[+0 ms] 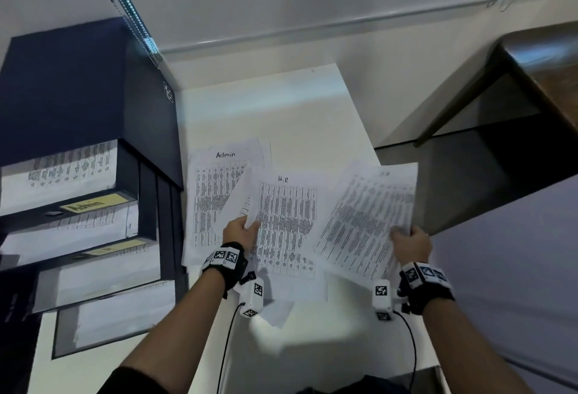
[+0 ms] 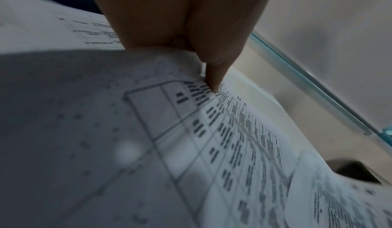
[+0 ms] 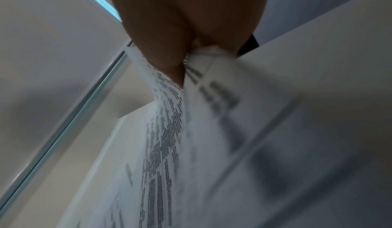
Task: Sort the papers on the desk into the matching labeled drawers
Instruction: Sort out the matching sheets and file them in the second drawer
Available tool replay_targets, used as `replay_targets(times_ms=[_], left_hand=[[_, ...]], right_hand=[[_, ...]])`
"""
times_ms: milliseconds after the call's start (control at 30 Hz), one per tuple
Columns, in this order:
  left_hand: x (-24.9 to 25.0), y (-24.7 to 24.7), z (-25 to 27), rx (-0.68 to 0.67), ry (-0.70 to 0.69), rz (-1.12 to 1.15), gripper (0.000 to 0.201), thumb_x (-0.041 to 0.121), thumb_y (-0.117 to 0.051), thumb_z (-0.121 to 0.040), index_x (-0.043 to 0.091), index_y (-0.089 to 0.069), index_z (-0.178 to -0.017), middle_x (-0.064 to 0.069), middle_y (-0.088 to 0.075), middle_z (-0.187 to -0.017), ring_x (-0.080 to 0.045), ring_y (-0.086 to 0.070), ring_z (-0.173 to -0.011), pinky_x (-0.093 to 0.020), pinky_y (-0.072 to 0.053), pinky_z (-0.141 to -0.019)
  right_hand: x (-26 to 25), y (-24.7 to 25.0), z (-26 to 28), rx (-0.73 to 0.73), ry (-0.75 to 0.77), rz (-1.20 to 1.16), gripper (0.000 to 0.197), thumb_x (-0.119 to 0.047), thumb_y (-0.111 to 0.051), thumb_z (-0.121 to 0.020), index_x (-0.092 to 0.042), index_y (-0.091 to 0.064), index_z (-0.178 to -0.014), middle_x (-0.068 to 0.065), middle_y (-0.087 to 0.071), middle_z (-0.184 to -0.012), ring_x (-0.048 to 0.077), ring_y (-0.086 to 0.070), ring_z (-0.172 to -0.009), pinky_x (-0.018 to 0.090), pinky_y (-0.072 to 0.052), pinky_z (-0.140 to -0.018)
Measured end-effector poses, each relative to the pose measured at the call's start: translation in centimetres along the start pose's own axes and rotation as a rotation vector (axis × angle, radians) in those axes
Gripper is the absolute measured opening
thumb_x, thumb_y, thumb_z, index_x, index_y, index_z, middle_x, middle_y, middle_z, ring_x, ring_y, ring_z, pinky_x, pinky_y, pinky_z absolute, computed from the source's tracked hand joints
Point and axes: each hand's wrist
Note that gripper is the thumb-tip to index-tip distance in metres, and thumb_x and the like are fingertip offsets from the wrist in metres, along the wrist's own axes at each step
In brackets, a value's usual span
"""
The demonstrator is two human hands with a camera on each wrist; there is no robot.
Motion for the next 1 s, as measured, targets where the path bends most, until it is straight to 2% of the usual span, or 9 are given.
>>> replay_targets(times_ms=[100,300,433,567,700,767,900,933,1000], left_hand=[[-1.4,0.0,-0.3,0.001,0.037,0.023,0.035,0.032,-0.067,-0.091,0.009,-0.068,-0.117,-0.01,-0.073,-0.108,-0.028,-0.067,-0.094,-0.039,-0.056,-0.088],[0.3,-1.0,2.0,-0.148,0.026,0.191,0.043,0.053,-0.071,-0.081,0.016,-0.071,-0.103,-0.006,-0.074,-0.094,-0.024,-0.068,-0.096,-0.033,-0.052,-0.087],[0.0,-1.6,3.0,-0.214,-0.035,0.03,0.032,0.023,-0.087,-0.072,0.02,-0.07,-0.099,0.005,-0.075,-0.087,-0.014,-0.071,-0.08,-0.04,-0.061,-0.078],[1.5,0.3,4.1,-0.181,-0.149,-0.059,0.02,0.017,-0.079,-0.081,0.021,-0.06,-0.08,0.002,-0.065,-0.072,-0.016,-0.063,-0.064,-0.025,-0.051,-0.054],[3.4,4.1,5.5,-0.154,-0.27,0.033,0.014,0.018,-0.075,-0.083,0.017,-0.065,-0.093,-0.006,-0.071,-0.087,-0.022,-0.07,-0.078,-0.033,-0.06,-0.067],[4.2,5.9,6.5,-0.107,-0.319,0.085,0.018,0.017,-0.075,-0.083,0.015,-0.068,-0.099,-0.006,-0.073,-0.095,-0.019,-0.071,-0.085,-0.037,-0.06,-0.079],[5.7,8.5,9.2,-0.019,-0.423,0.12,0.014,0.012,-0.074,-0.085,0.009,-0.061,-0.081,-0.006,-0.063,-0.078,-0.019,-0.061,-0.066,-0.034,-0.043,-0.056],[5.7,8.9,9.6,-0.003,-0.442,0.121,0.018,0.012,-0.074,-0.085,0.003,-0.058,-0.084,-0.002,-0.061,-0.086,-0.015,-0.053,-0.087,-0.034,-0.047,-0.067],[5.0,9.4,9.8,-0.005,-0.452,0.127,0.021,0.022,-0.076,-0.085,0.007,-0.062,-0.091,0.002,-0.065,-0.091,0.007,-0.054,-0.067,-0.02,-0.05,-0.068]], right_hand=[[0.1,0.8,0.1,-0.077,0.017,-0.046,0.027,-0.017,-0.065,-0.091,0.01,-0.065,-0.095,0.034,-0.066,-0.095,0.044,-0.064,-0.093,0.053,-0.053,-0.079],[-0.5,-2.4,4.1,-0.412,0.141,-0.021,0.004,-0.023,-0.07,-0.089,-0.02,-0.071,-0.091,0.002,-0.073,-0.083,0.022,-0.07,-0.081,0.04,-0.058,-0.075],[-1.2,-5.3,6.7,-0.545,0.158,0.019,0.019,-0.025,-0.066,-0.092,-0.014,-0.071,-0.106,0.0,-0.074,-0.094,0.015,-0.07,-0.085,0.039,-0.058,-0.085],[-4.2,-5.5,7.2,-0.436,0.224,-0.021,0.025,-0.026,-0.07,-0.088,-0.011,-0.07,-0.109,0.001,-0.07,-0.101,0.013,-0.066,-0.087,0.032,-0.057,-0.079],[-8.3,-3.9,7.1,-0.449,0.135,-0.359,0.079,-0.02,-0.081,-0.08,-0.016,-0.037,-0.145,-0.001,-0.05,-0.128,0.019,-0.052,-0.115,0.039,-0.048,-0.097],[-10.2,-3.3,7.6,-0.543,0.148,-0.511,0.066,-0.005,-0.074,-0.084,-0.014,-0.04,-0.141,0.002,-0.064,-0.122,0.024,-0.062,-0.114,0.038,-0.052,-0.094],[-13.3,-2.5,10.4,-0.468,0.337,-0.529,0.033,0.008,-0.055,-0.09,-0.012,-0.058,-0.116,0.003,-0.072,-0.109,0.019,-0.07,-0.102,0.032,-0.056,-0.086],[-13.4,-2.6,11.1,-0.442,0.363,-0.53,0.032,0.008,-0.055,-0.09,-0.013,-0.06,-0.114,0.001,-0.072,-0.109,0.017,-0.069,-0.102,0.031,-0.056,-0.087],[-13.0,-3.4,12.4,-0.408,0.379,-0.47,0.031,0.006,-0.056,-0.089,-0.013,-0.06,-0.114,-0.001,-0.07,-0.111,0.017,-0.068,-0.104,0.033,-0.055,-0.089]])
Point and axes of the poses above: each hand's wrist, its own z-axis away from the middle knuckle, its own y-axis out of the back of the hand, x = y × z
